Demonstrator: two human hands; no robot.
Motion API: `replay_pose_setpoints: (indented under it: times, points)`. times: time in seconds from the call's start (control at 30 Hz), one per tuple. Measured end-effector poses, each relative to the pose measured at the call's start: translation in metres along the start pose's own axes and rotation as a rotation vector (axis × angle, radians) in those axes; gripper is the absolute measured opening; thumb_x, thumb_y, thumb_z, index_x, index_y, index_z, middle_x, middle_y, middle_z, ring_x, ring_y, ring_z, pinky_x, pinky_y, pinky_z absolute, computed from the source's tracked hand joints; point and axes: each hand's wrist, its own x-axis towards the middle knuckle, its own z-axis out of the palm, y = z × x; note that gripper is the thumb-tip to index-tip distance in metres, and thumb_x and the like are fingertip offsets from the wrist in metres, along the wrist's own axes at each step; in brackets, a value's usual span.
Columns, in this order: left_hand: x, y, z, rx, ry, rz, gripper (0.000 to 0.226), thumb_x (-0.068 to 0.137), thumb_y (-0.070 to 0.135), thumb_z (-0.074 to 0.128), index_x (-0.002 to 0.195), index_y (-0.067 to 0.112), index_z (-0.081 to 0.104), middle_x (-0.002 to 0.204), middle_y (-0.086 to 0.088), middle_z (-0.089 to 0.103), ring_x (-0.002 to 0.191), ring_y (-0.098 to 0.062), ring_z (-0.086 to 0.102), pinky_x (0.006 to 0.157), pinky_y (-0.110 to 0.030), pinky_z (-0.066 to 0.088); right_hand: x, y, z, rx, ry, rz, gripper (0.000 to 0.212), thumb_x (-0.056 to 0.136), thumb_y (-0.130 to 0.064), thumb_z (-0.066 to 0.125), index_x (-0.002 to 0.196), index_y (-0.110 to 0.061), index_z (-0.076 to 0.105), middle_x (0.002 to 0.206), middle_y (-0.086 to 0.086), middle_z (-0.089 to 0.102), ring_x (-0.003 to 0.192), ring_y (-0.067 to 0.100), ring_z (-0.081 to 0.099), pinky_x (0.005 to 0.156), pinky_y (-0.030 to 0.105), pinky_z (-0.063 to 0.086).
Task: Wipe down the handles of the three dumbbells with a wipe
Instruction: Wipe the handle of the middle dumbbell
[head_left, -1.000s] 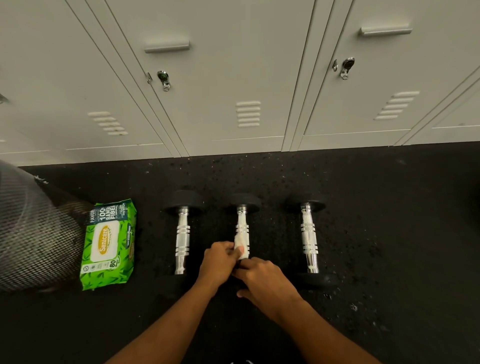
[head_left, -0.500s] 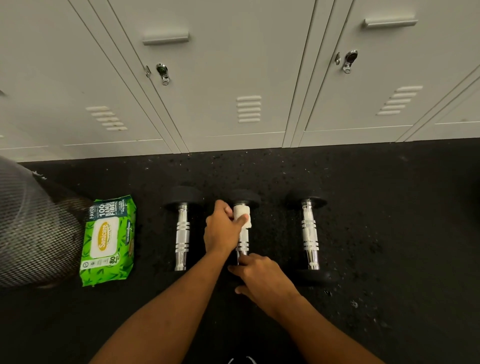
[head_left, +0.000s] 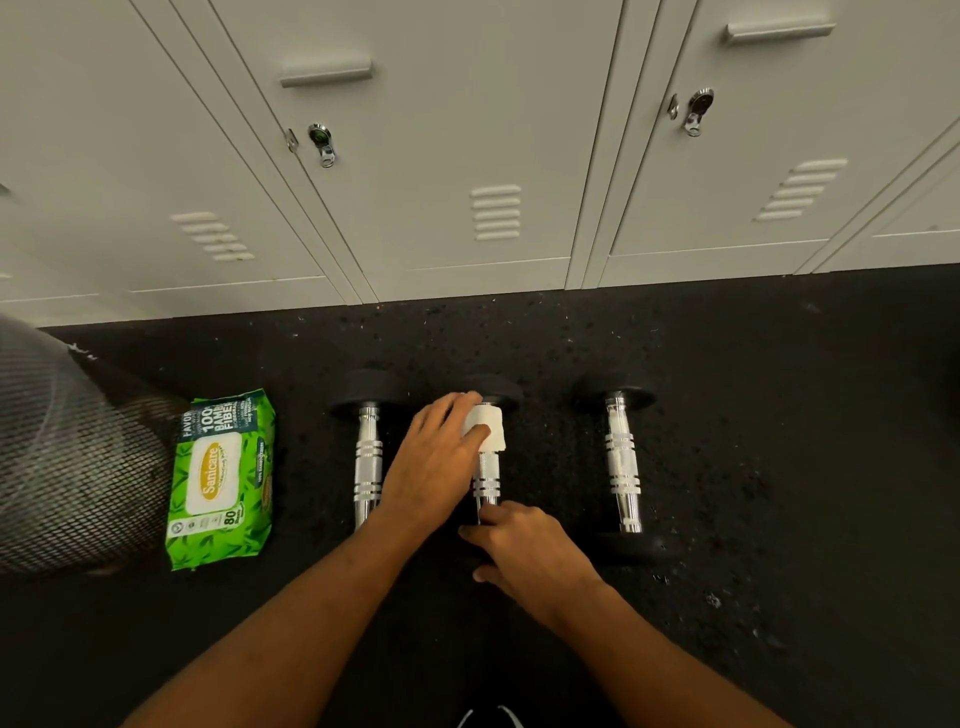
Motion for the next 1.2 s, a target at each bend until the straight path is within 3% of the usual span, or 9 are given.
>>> replay_pose_setpoints:
  times: [0.13, 0.3, 0.6, 0.73, 0.9, 1.0, 1.2]
  points:
    - [-0.008, -0.005, -0.001, -0.003, -0.107, 0.086, 0.054, 0.076, 0.01, 0.076, 0.128, 0.014, 0.061, 0.132, -0.01, 0.058, 0.123, -0.026, 0.052, 0.095, -0.037, 0.051, 0.0, 0.001, 0.0, 0.009, -0.007, 0.006, 0.053, 0.094, -0.03, 0.059, 0.143, -0.02, 0.042, 0.138, 0.006, 0.045, 0.122, 0.025, 0.044, 0.097, 0.04, 0.044]
    - [-0.008, -0.004, -0.001, -0.038, -0.183, 0.169, 0.063, 0.089, 0.006, 0.06, 0.147, 0.013, 0.037, 0.149, -0.007, 0.04, 0.138, -0.024, 0.034, 0.109, -0.034, 0.038, 0.0, 0.001, -0.002, -0.001, -0.019, -0.003, 0.052, 0.095, -0.029, 0.058, 0.143, -0.019, 0.042, 0.141, 0.006, 0.043, 0.123, 0.025, 0.044, 0.098, 0.04, 0.044]
    - [0.017, -0.007, -0.007, -0.033, -0.245, 0.403, 0.063, 0.094, 0.003, 0.051, 0.151, 0.016, 0.028, 0.153, -0.001, 0.037, 0.141, -0.017, 0.028, 0.116, -0.029, 0.027, -0.002, 0.001, 0.0, 0.004, 0.014, -0.005, 0.051, 0.094, -0.029, 0.059, 0.141, -0.02, 0.044, 0.139, 0.005, 0.045, 0.121, 0.023, 0.045, 0.096, 0.038, 0.044]
    - [0.029, -0.008, -0.01, 0.132, -0.223, 0.433, 0.057, 0.095, 0.008, 0.053, 0.148, 0.012, 0.033, 0.154, -0.006, 0.036, 0.143, -0.021, 0.028, 0.117, -0.033, 0.025, -0.001, 0.001, 0.001, 0.009, 0.01, 0.003, 0.051, 0.094, -0.03, 0.059, 0.142, -0.021, 0.043, 0.139, 0.005, 0.044, 0.122, 0.024, 0.044, 0.095, 0.039, 0.044]
    - [0.027, -0.011, -0.007, 0.289, -0.3, 0.521, 0.054, 0.1, 0.016, 0.041, 0.151, 0.011, 0.024, 0.161, -0.009, 0.02, 0.149, -0.022, 0.012, 0.12, -0.036, 0.003, -0.001, 0.003, 0.002, 0.014, 0.0, 0.004, 0.054, 0.094, -0.029, 0.059, 0.144, -0.021, 0.041, 0.141, 0.004, 0.043, 0.125, 0.024, 0.043, 0.097, 0.039, 0.043]
    - [0.02, -0.015, -0.008, 0.232, -0.321, 0.548, 0.055, 0.101, 0.015, 0.036, 0.153, 0.012, 0.019, 0.162, -0.008, 0.014, 0.15, -0.021, 0.005, 0.121, -0.037, -0.002, -0.002, 0.003, 0.002, 0.001, 0.018, 0.0, 0.053, 0.094, -0.03, 0.059, 0.143, -0.021, 0.042, 0.14, 0.004, 0.044, 0.124, 0.023, 0.044, 0.096, 0.038, 0.043]
    - [-0.014, -0.011, -0.003, 0.076, -0.433, 0.672, 0.052, 0.101, 0.018, 0.039, 0.151, 0.014, 0.026, 0.161, -0.003, 0.02, 0.15, -0.015, 0.004, 0.121, -0.032, -0.003, 0.002, 0.001, 0.005, -0.002, 0.047, -0.03, 0.048, 0.09, -0.026, 0.064, 0.136, -0.019, 0.051, 0.135, 0.004, 0.049, 0.121, 0.023, 0.048, 0.097, 0.039, 0.045]
